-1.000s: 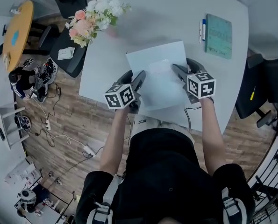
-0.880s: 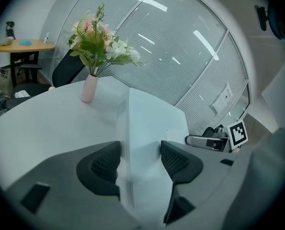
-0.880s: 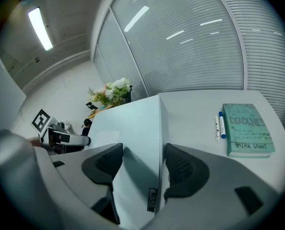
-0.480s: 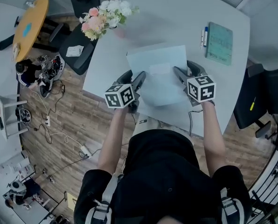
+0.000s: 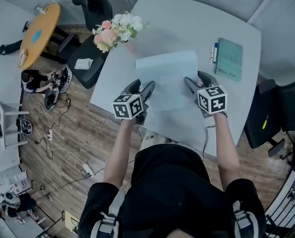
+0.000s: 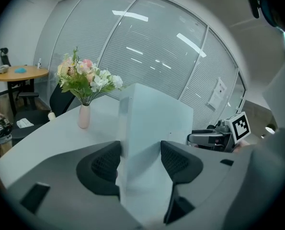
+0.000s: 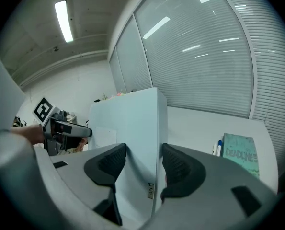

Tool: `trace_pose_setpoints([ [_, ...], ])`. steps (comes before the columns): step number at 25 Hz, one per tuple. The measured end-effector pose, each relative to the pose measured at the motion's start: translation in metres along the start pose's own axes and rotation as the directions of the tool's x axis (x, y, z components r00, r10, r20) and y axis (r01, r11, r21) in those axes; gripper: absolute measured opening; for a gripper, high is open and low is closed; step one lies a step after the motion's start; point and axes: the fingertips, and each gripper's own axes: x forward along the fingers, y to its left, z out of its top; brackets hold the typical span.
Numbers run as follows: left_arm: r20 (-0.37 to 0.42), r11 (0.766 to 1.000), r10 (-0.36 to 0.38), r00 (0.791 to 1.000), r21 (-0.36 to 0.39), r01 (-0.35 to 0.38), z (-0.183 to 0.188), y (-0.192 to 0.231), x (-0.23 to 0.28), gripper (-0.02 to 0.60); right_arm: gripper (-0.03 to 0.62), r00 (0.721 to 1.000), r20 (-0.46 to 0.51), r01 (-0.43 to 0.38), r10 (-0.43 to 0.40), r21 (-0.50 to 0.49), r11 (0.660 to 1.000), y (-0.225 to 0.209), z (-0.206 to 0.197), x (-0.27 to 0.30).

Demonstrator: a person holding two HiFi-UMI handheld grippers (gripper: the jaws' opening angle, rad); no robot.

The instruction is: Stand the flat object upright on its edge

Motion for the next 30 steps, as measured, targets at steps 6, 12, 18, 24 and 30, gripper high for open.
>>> trace_pose_setpoints([
  [6, 0.022, 0.999, -0.006, 1.000, 0.040, 0.005, 0.021, -0.008, 0.004, 0.262, 0.253, 0.999, 0.027, 0.019, -0.018, -0.028, 0.999, -0.009, 0.018, -0.004],
  [12, 0.028, 0.994, -0.010, 1.000, 0.105, 0.008, 0.039, -0.004, 0.009, 0.262, 0.229, 0.999, 0.042, 0.018, -0.016, -0.052, 0.998, -0.012, 0.032, 0.001],
  [18, 0.008, 0.988, -0.004, 1.000, 0.153, 0.003, 0.041, -0.001, 0.011, 0.262, 0.222, 0.998, 0.052, 0.034, -0.030, -0.080, 0.996, -0.013, 0.039, 0.001],
  [24, 0.018, 0.979, 0.023, 1.000, 0.202, -0.026, 0.040, 0.001, 0.016, 0.262, 0.221, 0.998, 0.044, 0.039, -0.037, -0.052, 0.998, -0.016, 0.032, 0.004],
  [30, 0.022, 0.975, 0.016, 1.000, 0.222, -0.021, 0.039, 0.000, 0.017, 0.262, 0.212, 0.998, 0.044, 0.038, -0.036, -0.040, 0.998, -0.017, 0.025, 0.004],
])
